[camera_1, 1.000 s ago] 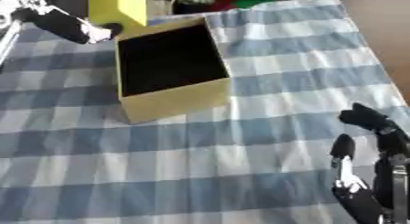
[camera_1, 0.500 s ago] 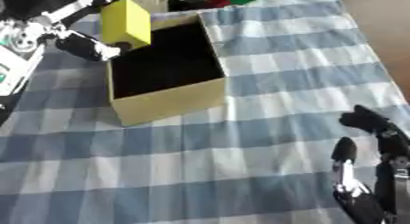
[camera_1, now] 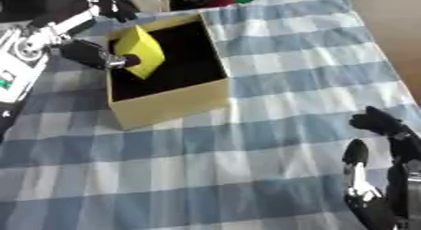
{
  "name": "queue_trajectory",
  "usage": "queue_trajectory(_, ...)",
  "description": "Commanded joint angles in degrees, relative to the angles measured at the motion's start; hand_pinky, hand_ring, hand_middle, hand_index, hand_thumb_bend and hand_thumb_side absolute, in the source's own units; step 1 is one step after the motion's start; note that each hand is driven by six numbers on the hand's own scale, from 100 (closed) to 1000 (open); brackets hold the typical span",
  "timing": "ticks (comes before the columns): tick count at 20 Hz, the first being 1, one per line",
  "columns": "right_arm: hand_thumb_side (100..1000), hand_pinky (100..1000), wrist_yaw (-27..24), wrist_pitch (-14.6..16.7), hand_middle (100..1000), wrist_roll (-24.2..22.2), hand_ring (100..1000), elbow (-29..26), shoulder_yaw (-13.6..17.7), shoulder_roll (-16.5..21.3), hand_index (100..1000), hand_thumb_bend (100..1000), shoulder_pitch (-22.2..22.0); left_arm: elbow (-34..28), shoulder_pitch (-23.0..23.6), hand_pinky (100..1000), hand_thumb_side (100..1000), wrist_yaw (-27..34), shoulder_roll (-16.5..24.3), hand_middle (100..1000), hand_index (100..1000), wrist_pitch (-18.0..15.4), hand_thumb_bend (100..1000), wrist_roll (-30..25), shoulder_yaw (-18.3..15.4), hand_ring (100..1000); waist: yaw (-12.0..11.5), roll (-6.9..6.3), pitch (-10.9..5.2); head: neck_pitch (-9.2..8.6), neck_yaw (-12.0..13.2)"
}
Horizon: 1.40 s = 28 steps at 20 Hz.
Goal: Pick up objects on the table and place them in the box.
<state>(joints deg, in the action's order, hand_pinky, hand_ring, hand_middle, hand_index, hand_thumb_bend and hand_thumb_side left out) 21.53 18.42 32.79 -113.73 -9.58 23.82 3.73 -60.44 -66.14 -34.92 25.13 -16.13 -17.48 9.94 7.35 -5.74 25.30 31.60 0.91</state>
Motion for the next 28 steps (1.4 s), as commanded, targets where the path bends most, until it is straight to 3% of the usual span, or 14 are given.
queue_trajectory(1,633,942,-0.6,-0.2,672,-0.2,696,-0.9,-0.1,0.1,850,100,0.4,0.0,-1.1,905,492,-1.1,0.6,794,847,-1.2,633,2.6,-0.9,831,0.3,0.09,-1.06,-0.26,0.4)
queue_trajectory(7,636,943,-0.7,-0.6,672,-0.3,695,-0.9,0.0,-0.1,851,100,0.4,0.5,-1.0,913,485,-3.9,0.7,814,860,-1.5,691,5.0,-1.3,844,0.3,-0.18,-1.06,-0.14,0.3)
queue_trajectory(14,633,942,-0.9,-0.9,673,-0.3,696,-0.9,0.1,-0.2,850,100,-0.2,-3.5,-0.4,912,398,1.8,1.5,787,843,-0.5,511,4.8,-1.6,821,-1.1,0.32,-1.92,0.74,-0.1)
queue_trajectory(20,627,940,-1.2,-0.8,674,-0.1,697,-0.9,0.7,0.4,849,100,-1.4,-20.4,4.1,873,170,15.0,6.3,747,810,5.2,345,4.2,-1.8,771,-4.0,1.18,-3.87,2.66,-1.1)
queue_trajectory(24,621,938,-1.5,-0.5,674,0.1,699,-0.9,1.2,0.7,848,100,-2.0,-33.8,8.8,865,115,22.2,10.3,736,799,10.6,342,4.4,-3.0,764,-5.8,1.84,-5.14,4.0,-2.3)
queue_trajectory(28,617,936,-1.9,-0.1,675,0.3,699,-0.9,1.6,0.9,847,100,-2.4,-44.4,14.2,861,109,26.3,13.9,707,783,13.8,344,5.8,-4.5,753,-7.0,2.55,-5.89,4.63,-3.0)
